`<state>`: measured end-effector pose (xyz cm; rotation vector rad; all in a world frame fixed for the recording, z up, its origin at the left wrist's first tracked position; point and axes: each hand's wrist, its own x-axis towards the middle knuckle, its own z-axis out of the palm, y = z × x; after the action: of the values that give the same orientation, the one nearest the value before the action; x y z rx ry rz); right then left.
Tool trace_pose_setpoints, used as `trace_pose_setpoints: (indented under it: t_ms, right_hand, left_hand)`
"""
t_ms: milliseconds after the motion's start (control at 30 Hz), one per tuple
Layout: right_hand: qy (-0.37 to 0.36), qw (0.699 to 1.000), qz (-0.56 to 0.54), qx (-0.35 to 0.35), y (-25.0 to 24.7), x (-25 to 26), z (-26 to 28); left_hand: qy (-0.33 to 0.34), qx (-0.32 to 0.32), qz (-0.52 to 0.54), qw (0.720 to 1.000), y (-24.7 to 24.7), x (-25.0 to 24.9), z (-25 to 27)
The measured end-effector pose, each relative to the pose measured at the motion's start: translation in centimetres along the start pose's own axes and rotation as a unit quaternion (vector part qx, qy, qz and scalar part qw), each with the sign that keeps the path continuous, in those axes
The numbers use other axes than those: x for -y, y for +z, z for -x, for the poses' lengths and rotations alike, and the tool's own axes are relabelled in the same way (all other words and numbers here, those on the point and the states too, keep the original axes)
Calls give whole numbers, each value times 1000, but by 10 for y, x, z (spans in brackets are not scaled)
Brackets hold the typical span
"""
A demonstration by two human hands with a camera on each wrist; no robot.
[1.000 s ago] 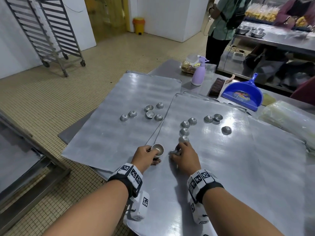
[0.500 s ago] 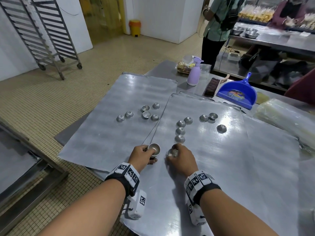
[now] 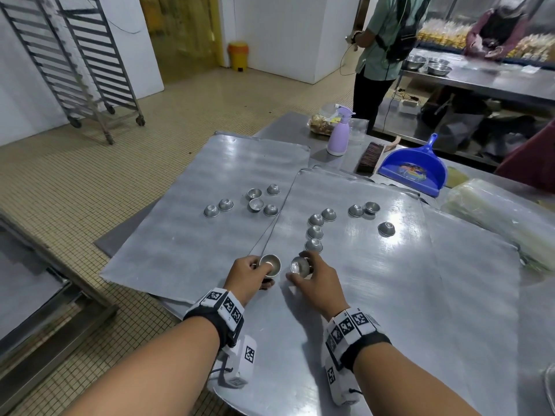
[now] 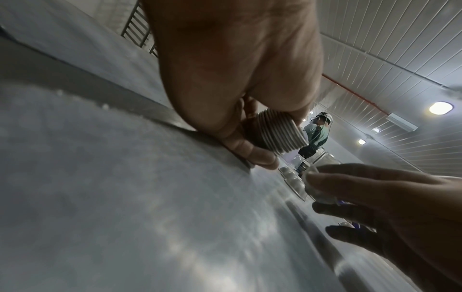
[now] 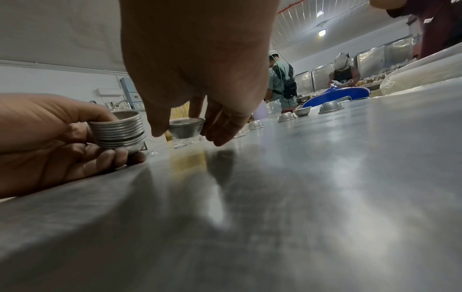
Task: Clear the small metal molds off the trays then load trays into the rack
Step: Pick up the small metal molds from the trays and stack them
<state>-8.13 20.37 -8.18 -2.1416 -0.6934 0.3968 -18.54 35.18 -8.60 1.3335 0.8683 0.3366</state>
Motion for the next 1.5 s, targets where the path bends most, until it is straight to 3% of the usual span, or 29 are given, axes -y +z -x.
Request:
trace_pose_setpoints:
  t_ms: [267,533,633,733,900,1100,1333,1500]
  right_hand:
    - [-83,995,-47,-7,11,28,7]
    - [-80,996,-35,3,16,35,-2]
    - [-72,997,-36,22,14,33,0]
    - [-50,999,-23,-3,8,22,0]
    - [37,997,60,-45,-16,-9,-23]
    - [72,990,121,1,-35,-13,-58]
    - [83,973,192,99,-32,-10,-83]
    - [92,969,209,94,-20,-18,-81]
  left_hand:
    - [-23,-11,114,993,0,-16,7]
    - [-40,14,142,989,8,-25,3]
    - [-60,2,148,987,4,-24,0]
    - [-76,0,151,986,1,-20,-2]
    - [-37,17,58,998,1,-3,-1]
    - [-21,9,9,1000,4,1,-5]
    - [-26,11,-1,1000,4,4,-8]
    - [-26,13,-3,1000,4,5,-9]
